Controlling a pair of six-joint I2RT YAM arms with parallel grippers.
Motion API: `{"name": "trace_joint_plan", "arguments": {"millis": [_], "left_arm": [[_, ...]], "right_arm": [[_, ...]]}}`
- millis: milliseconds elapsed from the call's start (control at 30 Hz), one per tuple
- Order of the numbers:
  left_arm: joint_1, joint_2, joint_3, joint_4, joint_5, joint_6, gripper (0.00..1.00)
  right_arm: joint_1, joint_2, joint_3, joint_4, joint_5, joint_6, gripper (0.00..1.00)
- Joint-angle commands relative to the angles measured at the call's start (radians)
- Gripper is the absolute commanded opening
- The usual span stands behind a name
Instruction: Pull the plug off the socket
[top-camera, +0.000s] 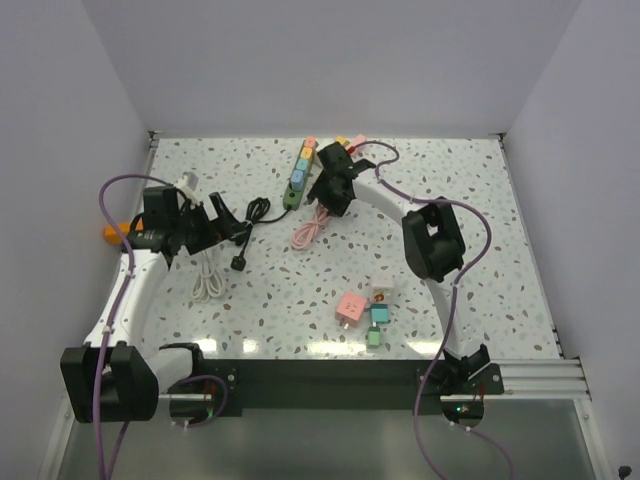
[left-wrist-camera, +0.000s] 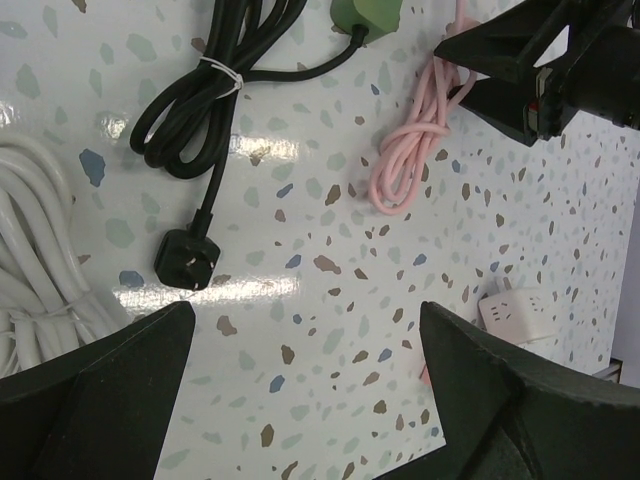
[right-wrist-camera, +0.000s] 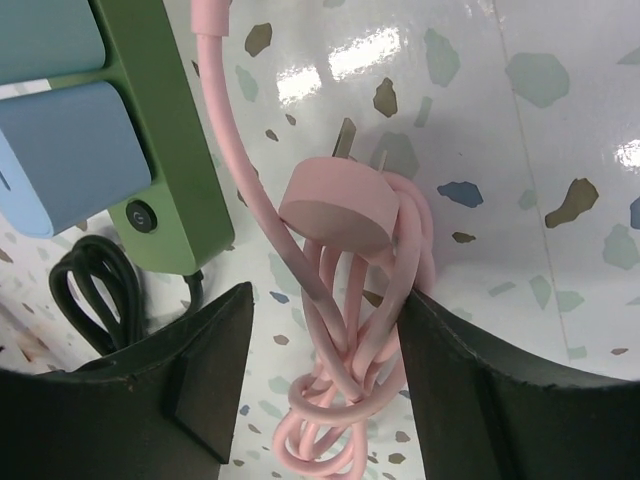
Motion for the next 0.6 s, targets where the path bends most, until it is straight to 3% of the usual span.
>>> {"name": "trace_joint_plan", "arguments": {"millis": [0,67,133,167,433,567], "left_arm": [[-0.003,-0.016,-0.018,0.041,0.019,0.009,1.00],[-0.003,-0.025,-0.038,0.047,0.033,0.005,1.00],[-0.003,-0.031,-0.053,0.061,0.063,-0.002,1.00],[-0.003,-0.031,-0.058,0.065,0.074,-0.002,1.00],[-0.005,0.004,-0.047,0.105,0.149,0.008,1.00],[-0.005,0.045,-0.033,0.113,0.161,0.017,1.00]], "right_arm": [[0.004,0.074,0.018,-0.095,-0.059,-0.083,0.60],[0.004,0.071,-0.006,-0.107,-0.079,-0.134,0.41],[0.003,0.042,-0.061,-0.117,-0.100,-0.166,0.11],[0.006,0.026,-0.091,-0.109,-0.102,-0.201,0.00],[0.107,-0.302,-0.529,-0.026,-0.184,-0.304,0.00],[0.287,-0.493,-0.703,0.009,-0.247,-0.240,0.00]]}}
